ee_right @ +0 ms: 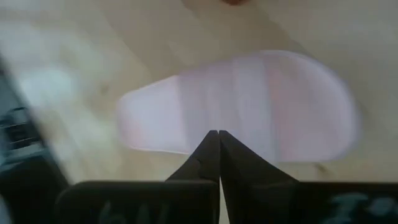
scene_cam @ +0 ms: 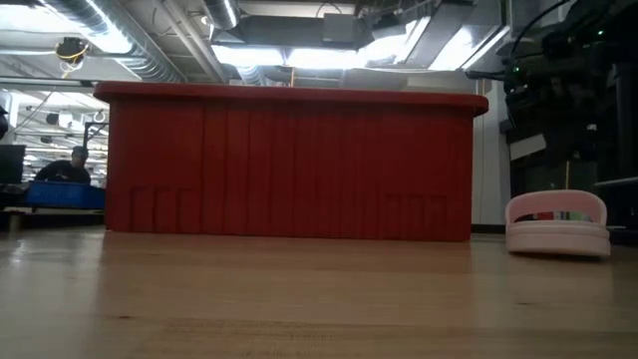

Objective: Pick and place slides into bin
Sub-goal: Put the pink slide into the red bin

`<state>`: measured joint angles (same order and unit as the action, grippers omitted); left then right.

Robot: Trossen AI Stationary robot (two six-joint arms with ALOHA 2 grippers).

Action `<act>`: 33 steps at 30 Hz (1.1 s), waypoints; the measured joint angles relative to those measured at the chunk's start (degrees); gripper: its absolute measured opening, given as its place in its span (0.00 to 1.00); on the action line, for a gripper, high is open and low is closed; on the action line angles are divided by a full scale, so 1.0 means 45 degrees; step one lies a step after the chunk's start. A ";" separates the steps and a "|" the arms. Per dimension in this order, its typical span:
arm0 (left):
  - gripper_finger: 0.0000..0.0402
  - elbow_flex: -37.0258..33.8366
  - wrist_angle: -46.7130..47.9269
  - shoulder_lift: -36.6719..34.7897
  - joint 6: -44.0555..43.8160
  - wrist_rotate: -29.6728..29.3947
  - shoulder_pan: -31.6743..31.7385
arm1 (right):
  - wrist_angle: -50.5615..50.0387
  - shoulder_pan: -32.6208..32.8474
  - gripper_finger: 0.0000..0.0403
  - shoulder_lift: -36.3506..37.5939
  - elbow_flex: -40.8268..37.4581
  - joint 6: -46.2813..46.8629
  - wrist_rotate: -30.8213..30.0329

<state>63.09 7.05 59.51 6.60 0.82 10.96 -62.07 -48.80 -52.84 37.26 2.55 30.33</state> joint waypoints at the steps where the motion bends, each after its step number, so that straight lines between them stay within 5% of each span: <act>1: 0.01 0.0000 0.0000 0.0000 -0.0002 -0.0003 0.0000 | -0.0003 -0.0092 0.01 0.0000 0.0000 -0.0019 0.0389; 10: 0.01 0.0000 0.0000 0.0000 0.0020 -0.0005 0.0000 | 0.0002 -0.0724 0.04 -0.0005 0.0000 0.0777 0.0544; 23: 0.01 0.0000 0.0005 0.0000 0.0002 0.0000 0.0000 | -0.0095 -0.0785 0.38 -0.0043 0.0000 0.1695 0.0520; 33: 0.01 0.0000 0.0005 0.0000 0.0026 0.0000 0.0000 | 0.0043 -0.0780 0.44 -0.1101 -0.0885 0.2660 0.0510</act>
<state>63.09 7.07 59.51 6.72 0.82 10.96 -61.88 -52.31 -57.79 33.27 14.52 32.62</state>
